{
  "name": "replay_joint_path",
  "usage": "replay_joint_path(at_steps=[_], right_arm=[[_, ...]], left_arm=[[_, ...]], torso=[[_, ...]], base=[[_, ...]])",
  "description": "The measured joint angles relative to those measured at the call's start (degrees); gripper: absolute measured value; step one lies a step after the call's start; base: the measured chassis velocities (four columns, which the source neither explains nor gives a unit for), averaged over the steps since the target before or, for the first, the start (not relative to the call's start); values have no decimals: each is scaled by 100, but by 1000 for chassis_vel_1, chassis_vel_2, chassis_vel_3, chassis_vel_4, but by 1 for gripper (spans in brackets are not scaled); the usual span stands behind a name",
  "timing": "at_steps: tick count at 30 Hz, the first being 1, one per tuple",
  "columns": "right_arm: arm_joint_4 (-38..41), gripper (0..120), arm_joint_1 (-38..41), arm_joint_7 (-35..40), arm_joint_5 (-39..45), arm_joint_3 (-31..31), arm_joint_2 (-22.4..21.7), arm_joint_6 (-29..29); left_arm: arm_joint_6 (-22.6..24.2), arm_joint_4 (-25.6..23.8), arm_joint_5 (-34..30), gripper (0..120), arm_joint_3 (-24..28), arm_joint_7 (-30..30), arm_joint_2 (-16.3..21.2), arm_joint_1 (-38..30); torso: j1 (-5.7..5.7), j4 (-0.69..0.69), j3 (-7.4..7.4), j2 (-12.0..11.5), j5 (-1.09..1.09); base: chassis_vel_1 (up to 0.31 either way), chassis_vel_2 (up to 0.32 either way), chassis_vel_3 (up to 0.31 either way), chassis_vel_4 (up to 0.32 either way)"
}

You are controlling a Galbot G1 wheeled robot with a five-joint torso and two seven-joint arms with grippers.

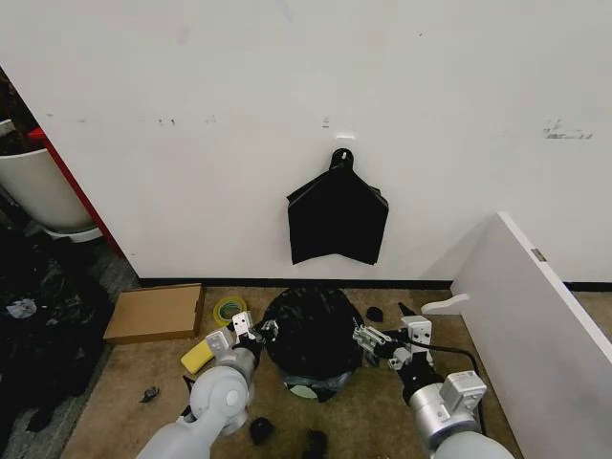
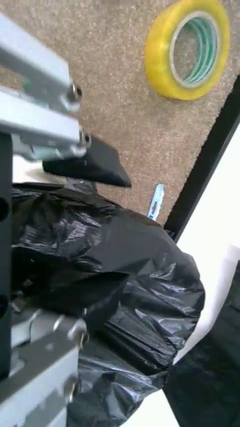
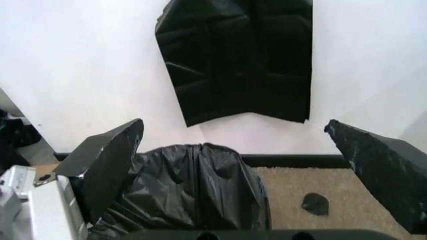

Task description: Place the garbage bag over the trash bin.

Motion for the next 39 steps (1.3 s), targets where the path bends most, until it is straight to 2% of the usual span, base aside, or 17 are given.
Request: replay_joint_path(at_steps=[4,6,9,11,13,14,16,19,21,22,25,28,31,39], right_arm=[[18,100,-70,-77,-20,-8,61,105],[16,100,-75,-114,-34,-6,80,173],[-77,100,-102,-203,-252,31,181,547],[-302,100,-181,-304,-622,137,321,1126],[-553,100,-290,-397,-1086,286,455,1676],[-553,100,-290,-397,-1086,286,455,1676],[-887,100,-409,-449,-1812,516,625,2217],[-1234,100,-607,-460,-2531,927,958,2887],[-1220,100,-788,-482,-2438,1069,1114,3007],[-1220,100,-788,-482,-2438,1069,1114,3007],[-1132,100,-1074,-627,-2232,1306,1281,3261],[-1015,100,-1415,-845,-2227,1499,1439,3720],[-889,100,-1583,-906,-2225,1528,1478,3881],[-664,100,-1829,-1031,-2313,1519,1542,4091]], left_arm=[[-19,-209,370,74,-10,109,143,141],[-81,-272,525,77,-10,177,181,187],[-474,-485,1350,88,-28,444,296,372],[-933,-636,2132,97,-67,633,322,581],[-1440,-779,2852,99,-104,770,309,825],[-1440,-779,2852,99,-104,770,309,825],[-1793,-928,3320,100,-145,896,274,1098],[-2457,-1167,4303,100,-361,1093,105,1790],[-2854,-1267,4840,100,-595,1189,-30,2241],[-2854,-1267,4840,100,-595,1189,-30,2241],[-3362,-1418,5461,100,-957,1329,-249,2835],[-3763,-1647,5815,100,-1374,1414,-423,3334],[-3899,-1761,5851,100,-1532,1440,-486,3581],[-4017,-1939,5951,100,-1572,1442,-640,3922]], torso=[[0,0,0,0,0],[0,1,0,0,-1],[0,0,0,0,0],[0,1,0,0,0],[0,0,0,0,0],[0,0,0,0,0],[0,0,0,0,0],[0,0,0,0,0],[0,1,-1,0,1],[0,1,-1,0,1],[-1,2,-1,0,0],[0,-1,-1,0,-1],[-1,0,-1,0,1],[0,0,0,0,-1]], base=[[0,0,0,0],[0,0,0,0],[0,0,0,0],[0,0,0,0],[0,0,0,0],[0,0,0,0],[0,0,0,0],[0,0,0,0],[0,0,0,0],[0,0,0,0],[0,0,0,0],[0,0,0,0],[0,0,0,0],[0,0,0,0]])
